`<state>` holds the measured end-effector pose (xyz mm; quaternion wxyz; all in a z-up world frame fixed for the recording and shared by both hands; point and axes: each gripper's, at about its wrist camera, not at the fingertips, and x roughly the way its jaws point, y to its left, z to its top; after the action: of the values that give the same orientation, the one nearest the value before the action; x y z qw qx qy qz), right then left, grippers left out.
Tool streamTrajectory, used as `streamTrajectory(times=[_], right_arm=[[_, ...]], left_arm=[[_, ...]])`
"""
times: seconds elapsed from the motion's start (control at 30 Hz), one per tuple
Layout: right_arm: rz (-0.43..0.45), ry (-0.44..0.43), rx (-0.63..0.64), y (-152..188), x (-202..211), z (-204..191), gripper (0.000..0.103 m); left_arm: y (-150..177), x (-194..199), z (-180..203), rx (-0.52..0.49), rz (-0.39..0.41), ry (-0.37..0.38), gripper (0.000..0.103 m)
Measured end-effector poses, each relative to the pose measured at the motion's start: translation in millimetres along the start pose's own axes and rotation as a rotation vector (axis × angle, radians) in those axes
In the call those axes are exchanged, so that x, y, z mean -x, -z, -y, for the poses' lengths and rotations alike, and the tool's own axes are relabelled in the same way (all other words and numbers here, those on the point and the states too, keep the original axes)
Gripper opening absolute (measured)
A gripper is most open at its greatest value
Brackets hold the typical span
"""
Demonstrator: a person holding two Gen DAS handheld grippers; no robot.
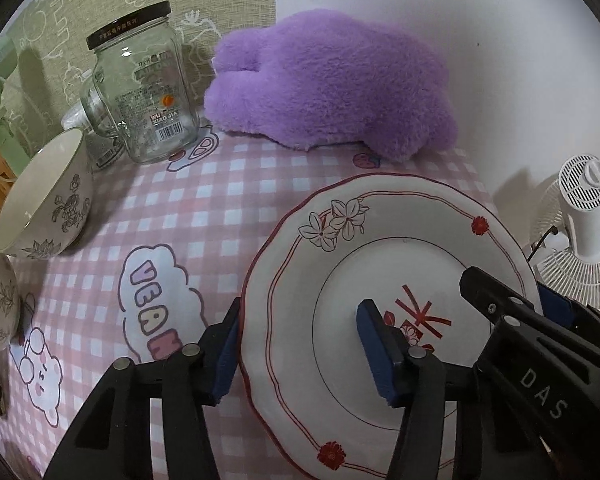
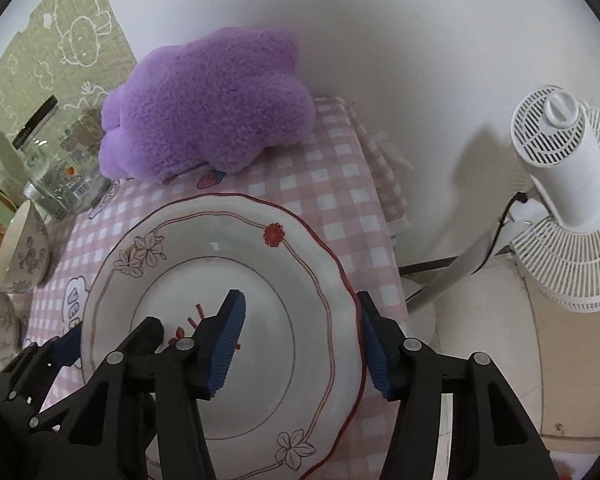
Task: Organize plates and bowls
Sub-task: 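Close both tools on the rim of the red-rimmed white plate, then lift the red-rimmed plate with both tools and carry it toward the yellow-flower plates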
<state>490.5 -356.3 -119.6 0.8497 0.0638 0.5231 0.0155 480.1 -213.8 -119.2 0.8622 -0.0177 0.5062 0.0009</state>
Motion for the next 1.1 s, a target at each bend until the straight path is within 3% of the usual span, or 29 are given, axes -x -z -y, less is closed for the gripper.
streamTrajectory(times=[0.4,1.1], right_arm=[[-0.034,-0.014,0.037,19.9,22.2,-18.0,0.056],[-0.159,-0.053,0.121,135.1,86.2,-71.8,0.056]], left_arm=[[23.0,22.2,-27.4,0.000,-0.033,-0.019,0.056],[148.2,95.7,-82.6,0.054,-0.121,-0.046,0.056]])
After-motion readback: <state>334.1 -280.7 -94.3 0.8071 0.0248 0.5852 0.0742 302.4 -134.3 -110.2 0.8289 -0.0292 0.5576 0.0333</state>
